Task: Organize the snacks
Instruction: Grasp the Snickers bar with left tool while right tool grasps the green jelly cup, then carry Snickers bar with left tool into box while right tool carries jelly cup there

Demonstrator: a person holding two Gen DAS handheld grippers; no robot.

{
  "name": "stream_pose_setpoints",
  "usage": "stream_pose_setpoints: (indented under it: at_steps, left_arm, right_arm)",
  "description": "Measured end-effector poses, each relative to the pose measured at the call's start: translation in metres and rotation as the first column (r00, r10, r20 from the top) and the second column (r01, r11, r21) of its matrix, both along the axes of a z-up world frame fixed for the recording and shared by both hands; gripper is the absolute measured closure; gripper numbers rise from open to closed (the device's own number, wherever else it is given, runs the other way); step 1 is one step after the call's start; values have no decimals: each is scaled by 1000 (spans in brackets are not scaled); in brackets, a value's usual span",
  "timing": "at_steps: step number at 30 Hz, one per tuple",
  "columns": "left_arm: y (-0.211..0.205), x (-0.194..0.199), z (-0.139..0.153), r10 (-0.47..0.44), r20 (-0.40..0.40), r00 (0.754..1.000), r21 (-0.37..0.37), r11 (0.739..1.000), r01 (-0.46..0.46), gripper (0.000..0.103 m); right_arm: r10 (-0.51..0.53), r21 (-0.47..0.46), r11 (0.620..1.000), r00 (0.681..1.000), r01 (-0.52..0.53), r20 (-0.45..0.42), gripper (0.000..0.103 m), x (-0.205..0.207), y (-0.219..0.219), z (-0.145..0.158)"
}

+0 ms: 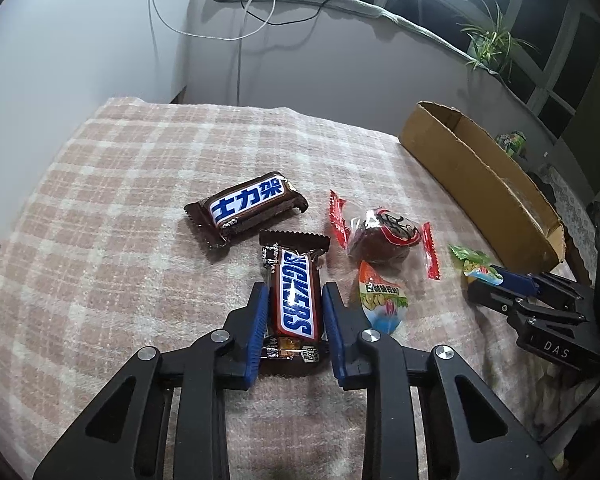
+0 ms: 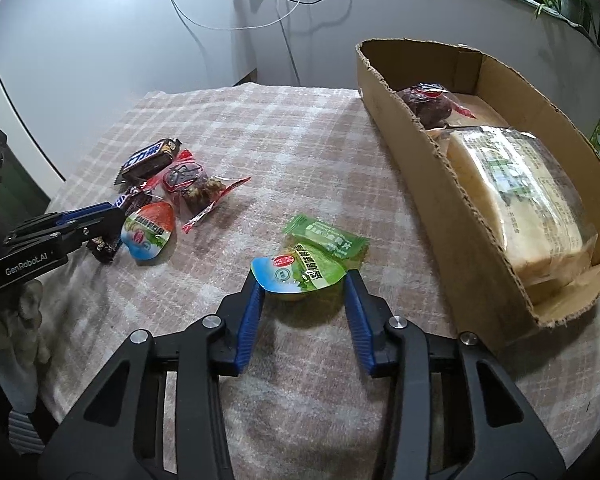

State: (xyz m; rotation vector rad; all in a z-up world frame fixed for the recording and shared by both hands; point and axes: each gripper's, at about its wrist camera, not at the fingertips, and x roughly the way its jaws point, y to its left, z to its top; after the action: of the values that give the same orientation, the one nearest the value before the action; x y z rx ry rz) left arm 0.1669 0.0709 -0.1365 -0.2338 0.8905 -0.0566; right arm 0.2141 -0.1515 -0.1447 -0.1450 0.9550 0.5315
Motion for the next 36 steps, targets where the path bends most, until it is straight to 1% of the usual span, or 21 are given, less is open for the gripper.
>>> stream_pose_setpoints:
  at_steps: [4, 5, 6, 10, 13, 18, 21, 28, 36]
  left_arm:
    - [-1, -4, 3, -8, 8, 1000, 3, 1000, 8, 77]
    - [-2, -5, 4, -7, 10, 1000, 3, 1000, 7, 77]
    - [-2, -7, 6, -8, 14, 1000, 1, 1000, 8, 77]
    - [-2, -11, 11, -8, 30, 1000, 0, 1000, 8, 77]
    - [-5, -12, 12, -13, 32, 999, 8, 1000, 12, 77]
    - [-2, -18, 16, -5, 44, 999, -8, 1000, 6, 78]
    - [-2, -20, 25, -1, 61, 998, -19, 1000, 2, 78]
    - [-11, -23, 54, -21, 130, 991, -31, 999, 25, 78]
    - [-34, -5, 83, -67, 195, 979, -35, 997, 75, 78]
  right_arm:
    - [0, 12, 1000, 1000, 0, 4, 66, -4, -6, 4]
    - [1, 16, 1000, 1000, -1, 5, 76, -6, -8, 5]
    - [2, 18, 1000, 1000, -2, 4, 77, -7, -9, 6]
    - [8, 14, 1000, 1000, -8, -3, 77, -7, -11, 3]
    - [6, 37, 999, 1000, -6, -6, 77, -8, -13, 2]
    - [7, 58, 998, 1000, -7, 8, 77, -13, -17, 10]
    - [13, 69, 998, 1000, -14, 26, 77, -17, -20, 21]
    - [16, 97, 995, 997, -23, 76, 77, -21, -32, 50]
    - [-23, 117, 993, 992, 8, 127, 77, -9, -58, 79]
